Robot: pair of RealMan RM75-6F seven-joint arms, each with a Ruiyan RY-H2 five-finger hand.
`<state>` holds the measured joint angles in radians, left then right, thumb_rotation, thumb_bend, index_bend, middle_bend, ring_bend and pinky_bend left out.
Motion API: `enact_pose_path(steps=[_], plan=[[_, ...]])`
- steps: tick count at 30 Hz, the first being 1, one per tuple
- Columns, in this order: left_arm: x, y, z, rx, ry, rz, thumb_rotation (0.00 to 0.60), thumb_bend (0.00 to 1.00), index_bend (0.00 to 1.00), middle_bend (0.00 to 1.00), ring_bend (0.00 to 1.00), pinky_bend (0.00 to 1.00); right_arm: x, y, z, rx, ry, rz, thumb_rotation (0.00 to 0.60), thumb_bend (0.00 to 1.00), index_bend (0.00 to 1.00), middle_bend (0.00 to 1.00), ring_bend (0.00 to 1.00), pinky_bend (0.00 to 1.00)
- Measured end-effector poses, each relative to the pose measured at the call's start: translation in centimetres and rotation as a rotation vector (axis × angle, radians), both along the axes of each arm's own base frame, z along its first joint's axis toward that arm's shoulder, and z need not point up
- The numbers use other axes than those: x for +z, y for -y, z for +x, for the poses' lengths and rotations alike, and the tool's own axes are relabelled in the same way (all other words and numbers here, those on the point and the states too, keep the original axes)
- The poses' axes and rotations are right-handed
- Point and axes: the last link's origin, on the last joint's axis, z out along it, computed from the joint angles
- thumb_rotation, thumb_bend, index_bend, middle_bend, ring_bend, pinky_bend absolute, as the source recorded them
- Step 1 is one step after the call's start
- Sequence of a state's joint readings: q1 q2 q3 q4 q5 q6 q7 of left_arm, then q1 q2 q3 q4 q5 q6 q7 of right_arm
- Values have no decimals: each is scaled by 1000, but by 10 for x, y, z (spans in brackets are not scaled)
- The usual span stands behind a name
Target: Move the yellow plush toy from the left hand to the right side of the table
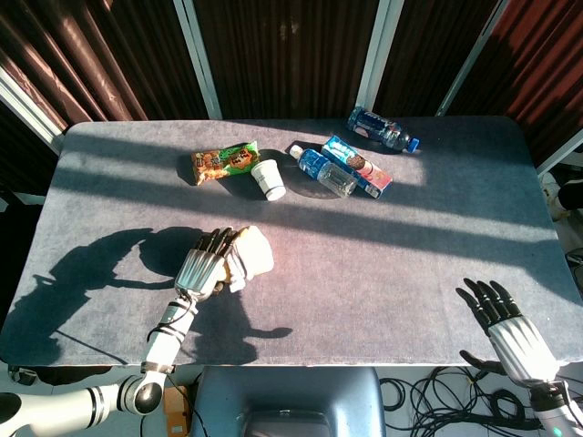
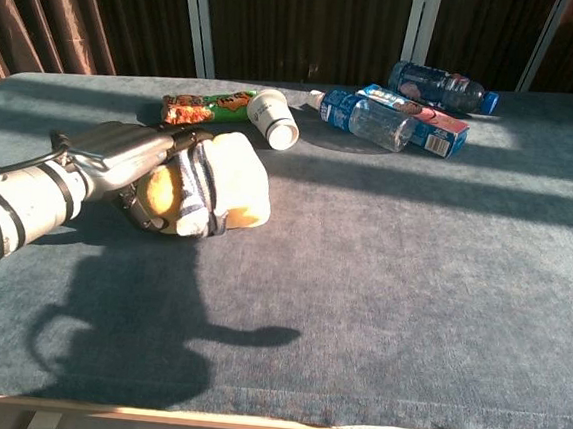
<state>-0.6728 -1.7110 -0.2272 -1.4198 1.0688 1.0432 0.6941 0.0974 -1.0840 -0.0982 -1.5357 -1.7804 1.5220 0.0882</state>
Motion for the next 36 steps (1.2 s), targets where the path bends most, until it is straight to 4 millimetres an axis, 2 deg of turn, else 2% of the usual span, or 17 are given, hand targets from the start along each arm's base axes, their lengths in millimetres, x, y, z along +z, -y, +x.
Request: enact_pose_path(steps=[12,16,19,20,23,24,26,30,34,36], plan=[[-1,3,3,-9,19,-6,600,251,0,0,27,167,0,0,0,-4,-2,5,600,57,0,0,0,0],[-4,2,-1,0,8,-9,600,251,0,0,43,214,0,0,0,-6,-3,6,600,57,0,0,0,0],[-9,1,-3,9,-1,-8,600,251,0,12,113,276,-1,-1,0,-4,-6,10,600,57,0,0,0,0],[-11,0,-3,10,-4,-2,600,251,0,48,166,326,-2,-1,0,-4,-8,12,600,57,0,0,0,0],[-14,-1,-2,-2,10,35,600,254,35,289,377,521,-3,0,0,-6,-16,19,600,57,0,0,0,0],[-15,-2,-2,-10,21,49,600,257,87,371,440,576,-3,0,0,-7,-18,21,600,57,0,0,0,0],[-17,-2,-2,-27,58,76,600,260,208,469,519,645,-3,0,0,-7,-19,23,600,57,0,0,0,0],[-24,-3,-7,-44,146,110,600,273,502,699,694,784,-2,1,0,-12,-15,19,600,57,0,0,0,0],[-33,-2,-9,-59,213,135,600,276,674,861,823,899,-2,0,0,-13,-12,17,600,57,0,0,0,0],[-36,0,-8,-78,235,144,600,280,714,899,854,925,-2,0,0,-14,-12,17,600,57,0,0,0,0]])
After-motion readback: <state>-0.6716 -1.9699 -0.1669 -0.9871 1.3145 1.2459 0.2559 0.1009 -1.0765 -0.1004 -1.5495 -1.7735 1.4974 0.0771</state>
